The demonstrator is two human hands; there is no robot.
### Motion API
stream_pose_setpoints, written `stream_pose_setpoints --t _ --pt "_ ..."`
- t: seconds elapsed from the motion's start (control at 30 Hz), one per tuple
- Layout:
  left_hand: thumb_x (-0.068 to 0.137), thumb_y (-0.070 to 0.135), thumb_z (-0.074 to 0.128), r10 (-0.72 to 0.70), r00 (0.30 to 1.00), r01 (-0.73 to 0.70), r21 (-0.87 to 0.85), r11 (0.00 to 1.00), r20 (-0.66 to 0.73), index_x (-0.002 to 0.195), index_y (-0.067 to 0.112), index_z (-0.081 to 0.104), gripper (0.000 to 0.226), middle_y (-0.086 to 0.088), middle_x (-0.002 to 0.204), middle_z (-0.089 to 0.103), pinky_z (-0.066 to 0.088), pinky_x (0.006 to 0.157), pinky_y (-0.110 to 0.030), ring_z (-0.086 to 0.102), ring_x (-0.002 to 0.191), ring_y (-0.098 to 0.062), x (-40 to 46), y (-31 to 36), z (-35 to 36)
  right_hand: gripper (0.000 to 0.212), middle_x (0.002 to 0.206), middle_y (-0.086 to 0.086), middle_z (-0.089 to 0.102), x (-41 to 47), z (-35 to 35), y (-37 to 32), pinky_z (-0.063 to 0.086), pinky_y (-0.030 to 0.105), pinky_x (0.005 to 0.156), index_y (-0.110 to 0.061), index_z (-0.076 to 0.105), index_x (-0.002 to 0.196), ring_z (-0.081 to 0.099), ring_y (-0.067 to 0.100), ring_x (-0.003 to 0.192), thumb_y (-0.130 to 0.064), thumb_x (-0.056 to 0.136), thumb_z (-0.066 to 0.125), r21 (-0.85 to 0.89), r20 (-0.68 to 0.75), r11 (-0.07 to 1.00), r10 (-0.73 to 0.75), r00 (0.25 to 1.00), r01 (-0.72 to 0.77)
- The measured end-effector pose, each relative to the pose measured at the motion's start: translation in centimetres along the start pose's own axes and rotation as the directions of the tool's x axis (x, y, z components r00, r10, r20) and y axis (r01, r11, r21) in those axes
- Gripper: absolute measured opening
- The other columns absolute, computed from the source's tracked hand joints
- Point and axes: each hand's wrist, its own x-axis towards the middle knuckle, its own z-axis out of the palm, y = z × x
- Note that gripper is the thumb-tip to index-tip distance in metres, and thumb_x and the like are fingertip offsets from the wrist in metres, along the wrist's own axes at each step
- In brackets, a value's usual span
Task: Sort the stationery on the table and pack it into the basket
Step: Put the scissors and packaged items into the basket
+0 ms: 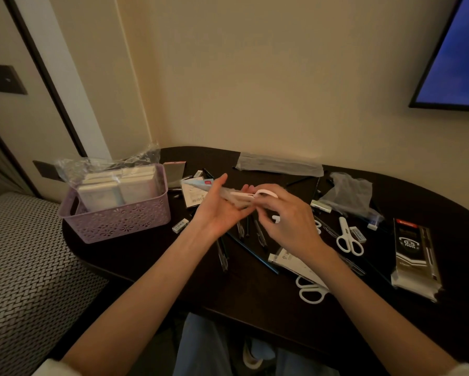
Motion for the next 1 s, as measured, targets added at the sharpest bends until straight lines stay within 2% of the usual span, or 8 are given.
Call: stream_pose_setpoints --t 0.13,0.2,0.27,0.33,0.43,0.67,0.8,1.0 --pt "0.084 0.018 0.06 0.155 0.988 -0.155 -0.056 0.986 0.01 0.145 0.016 0.03 0.068 -0.017 0.13 0.053 0.048 0.091 -0.056 0.055 0.119 -0.032 0.5 0.5 -0.5 0.028 0.125 -0.002 0.06 -0.7 -0.3 -0.1 0.054 0.026 0.083 -0.012 0.068 0.114 0.062 0.009 0.101 -0.005 0.088 0.06 0.056 0.048 0.998 -0.009 0.999 0.006" --pt "0.083 0.013 0.059 0.221 0.975 -0.22 -0.07 0.973 0.012 0.145 0.019 0.032 0.068 -0.018 0.13 0.053 0.047 0.093 -0.059 0.055 0.119 -0.033 0.9 0.7 -0.8 0.027 0.122 -0.002 0.061 -1.0 -0.4 -0.5 0.054 0.022 0.084 -0.011 0.069 0.111 0.061 0.006 0.104 0.001 0.088 0.061 0.214 0.015 0.967 0.14 0.99 -0.14" --pt "0.088 0.012 0.055 0.256 0.967 -0.255 -0.092 0.962 0.0 0.141 0.019 0.039 0.056 -0.018 0.129 0.054 0.045 0.097 -0.06 0.056 0.118 -0.033 1.3 0.9 -0.9 0.024 0.117 0.0 0.063 -1.1 -0.5 -1.3 0.057 0.021 0.079 -0.009 0.071 0.105 0.064 0.005 0.102 0.004 0.088 0.061 0.427 0.024 0.831 0.384 0.923 -0.357" --pt "0.087 0.012 0.053 0.284 0.959 -0.284 -0.082 0.955 -0.013 0.137 0.021 0.045 0.051 -0.017 0.13 0.054 0.044 0.098 -0.06 0.055 0.118 -0.033 1.6 1.0 -0.9 0.022 0.113 0.005 0.066 -1.0 -0.8 -1.8 0.059 0.024 0.075 -0.006 0.072 0.102 0.069 0.009 0.095 0.006 0.088 0.06 0.591 0.118 0.617 0.571 0.813 -0.519" --pt "0.085 0.01 0.051 0.331 0.944 -0.331 -0.056 0.942 -0.011 0.137 0.024 0.048 0.055 -0.017 0.13 0.053 0.043 0.099 -0.059 0.054 0.118 -0.032 2.1 1.3 -1.0 0.021 0.106 0.011 0.069 -0.7 -1.5 -1.7 0.06 0.027 0.073 -0.002 0.072 0.1 0.072 0.014 0.088 0.008 0.089 0.057 0.675 0.264 0.376 0.68 0.684 -0.635" --pt "0.092 0.022 0.053 0.306 0.952 -0.307 -0.136 0.942 -0.023 0.126 0.016 0.052 0.035 -0.017 0.128 0.053 0.043 0.1 -0.058 0.056 0.115 -0.03 2.0 1.5 -0.5 0.02 0.101 0.016 0.07 -0.5 -2.1 -1.8 0.059 0.023 0.071 0.001 0.07 0.101 0.073 0.019 0.084 0.009 0.09 0.055 0.721 0.371 0.175 0.72 0.586 -0.67" --pt "0.095 0.036 0.053 0.325 0.945 -0.328 -0.116 0.937 -0.043 0.139 0.024 0.043 0.046 -0.018 0.126 0.053 0.043 0.099 -0.061 0.058 0.112 -0.031 2.2 1.0 -0.4 0.02 0.103 0.019 0.069 -0.4 -1.9 -2.1 0.059 0.022 0.07 0.003 0.07 0.101 0.073 0.02 0.084 0.009 0.09 0.055 0.746 0.398 0.088 0.736 0.547 -0.66" --pt "0.097 0.041 0.048 0.346 0.938 -0.346 -0.046 0.937 -0.011 0.139 0.027 0.042 0.044 -0.018 0.124 0.051 0.041 0.1 -0.061 0.055 0.113 -0.03 2.1 0.7 -0.1 0.018 0.102 0.019 0.07 -0.5 -1.8 -2.3 0.06 0.026 0.074 0.004 0.069 0.102 0.073 0.023 0.087 0.008 0.089 0.057 0.787 0.415 -0.022 0.759 0.502 -0.617"
